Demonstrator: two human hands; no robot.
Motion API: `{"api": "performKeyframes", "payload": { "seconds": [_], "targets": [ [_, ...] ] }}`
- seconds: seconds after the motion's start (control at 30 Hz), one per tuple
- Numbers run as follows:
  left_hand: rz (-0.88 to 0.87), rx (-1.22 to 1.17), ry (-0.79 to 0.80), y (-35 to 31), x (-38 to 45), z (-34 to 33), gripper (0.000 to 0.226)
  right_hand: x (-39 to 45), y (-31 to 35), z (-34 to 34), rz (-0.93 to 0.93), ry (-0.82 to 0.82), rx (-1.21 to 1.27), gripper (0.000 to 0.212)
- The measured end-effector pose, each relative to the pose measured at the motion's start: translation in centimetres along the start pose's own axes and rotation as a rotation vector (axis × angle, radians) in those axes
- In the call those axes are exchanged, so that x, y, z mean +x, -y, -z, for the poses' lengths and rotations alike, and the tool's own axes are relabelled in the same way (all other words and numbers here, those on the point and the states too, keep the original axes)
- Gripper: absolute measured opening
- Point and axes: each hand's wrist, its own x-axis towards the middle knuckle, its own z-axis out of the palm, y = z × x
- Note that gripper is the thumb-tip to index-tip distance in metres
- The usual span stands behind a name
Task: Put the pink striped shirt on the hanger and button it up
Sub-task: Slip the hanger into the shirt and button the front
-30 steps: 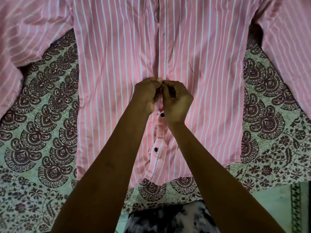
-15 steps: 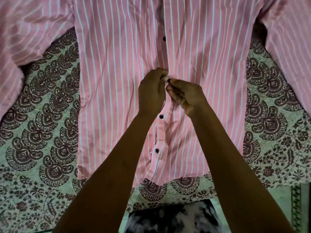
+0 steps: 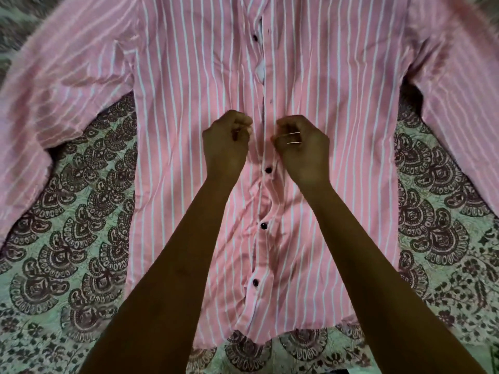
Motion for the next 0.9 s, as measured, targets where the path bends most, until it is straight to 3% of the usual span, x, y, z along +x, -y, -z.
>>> {"api": "performKeyframes", "payload": {
  "seconds": [0.17,0.33,0.47,0.67,0.77,0.9],
  "targets": [
    [-0.060,-0.001,0.068,-1.3,4.4,-0.6,0.034,3.7,-0.1,-2.0,0.062,0.146,-0.383,0.050],
    [-0.191,0.282,0.216,-1.5,6.5,-1.5,0.027,5.6,-0.3,-2.6,0.072,0.063,-0.597,0.038],
    [-0.187,0.454,0.193,-1.7,6.1,-2.1,0.018,5.9,-0.9,-1.4,0.045,-0.049,-0.301,0.014],
    [-0.218,0.613,0.170,-2.2,5.1,-2.3,0.015,5.6,-1.4,-1.0,-0.305,-0.067,0.261,0.009],
    [-0.134,0.563,0.176,-2.4,4.8,-2.7,0.012,5.1,-1.3,-1.3,-0.368,-0.077,0.373,0.024],
    [0.074,0.280,0.099,-3.3,5.7,-2.2,0.006,4.9,-1.5,-1.6,-0.377,-0.119,0.397,0.019]
  ]
}}
